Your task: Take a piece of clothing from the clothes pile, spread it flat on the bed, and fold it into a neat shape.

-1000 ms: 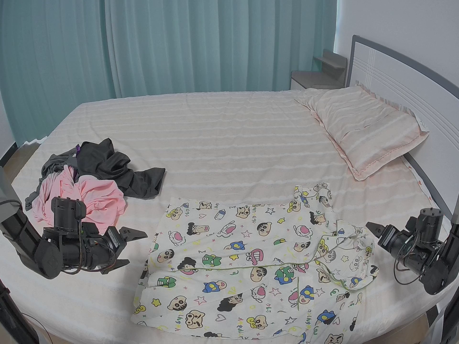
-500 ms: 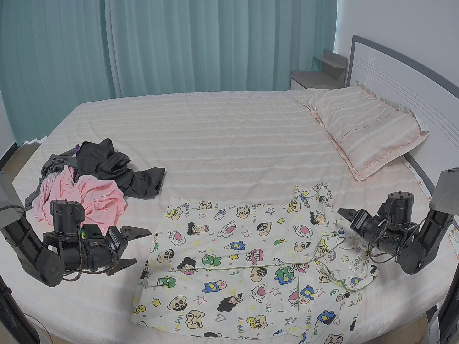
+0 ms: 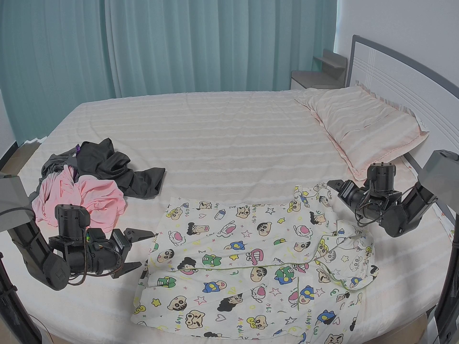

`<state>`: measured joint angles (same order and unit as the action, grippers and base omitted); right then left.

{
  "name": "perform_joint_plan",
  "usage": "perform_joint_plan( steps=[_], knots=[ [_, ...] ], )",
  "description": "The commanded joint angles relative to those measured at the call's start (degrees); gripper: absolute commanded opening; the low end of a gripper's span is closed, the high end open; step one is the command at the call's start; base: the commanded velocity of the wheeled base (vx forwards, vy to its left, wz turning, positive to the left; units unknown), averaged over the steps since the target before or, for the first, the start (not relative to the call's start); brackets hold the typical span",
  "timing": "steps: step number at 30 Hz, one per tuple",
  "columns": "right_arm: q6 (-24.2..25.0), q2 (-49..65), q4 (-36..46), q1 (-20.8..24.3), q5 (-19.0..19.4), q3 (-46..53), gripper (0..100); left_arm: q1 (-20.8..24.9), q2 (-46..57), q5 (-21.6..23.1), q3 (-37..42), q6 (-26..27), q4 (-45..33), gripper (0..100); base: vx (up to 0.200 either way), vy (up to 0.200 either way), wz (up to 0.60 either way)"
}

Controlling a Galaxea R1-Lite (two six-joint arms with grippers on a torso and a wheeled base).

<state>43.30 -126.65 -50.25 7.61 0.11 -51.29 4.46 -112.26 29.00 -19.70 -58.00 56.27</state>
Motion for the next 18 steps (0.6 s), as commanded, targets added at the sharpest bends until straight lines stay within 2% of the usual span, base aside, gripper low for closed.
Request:
perform_joint_plan(
  steps=[1,9,16,18],
  knots=[
    [-0.06,-5.36,1.73,-1.19,0.94,-3.65,100,0.72,-1.03,-0.09,1.42,-1.59,3.76,100,0.0,0.0,0.0],
    [0.12,-2.11,1.21,-2.25,3.05,0.4,100,2.57,-1.38,-0.35,2.12,-1.5,4.28,100,0.0,0.0,0.0],
    [-0.15,0.0,1.21,-1.72,3.14,2.24,100,3.18,-1.38,-0.79,2.82,-1.41,4.81,100,0.0,0.0,0.0],
    [-0.15,-0.09,1.21,-1.72,3.14,2.24,100,3.62,-1.38,-0.88,3.0,-1.41,4.81,100,0.0,-0.2,0.0]
  ],
)
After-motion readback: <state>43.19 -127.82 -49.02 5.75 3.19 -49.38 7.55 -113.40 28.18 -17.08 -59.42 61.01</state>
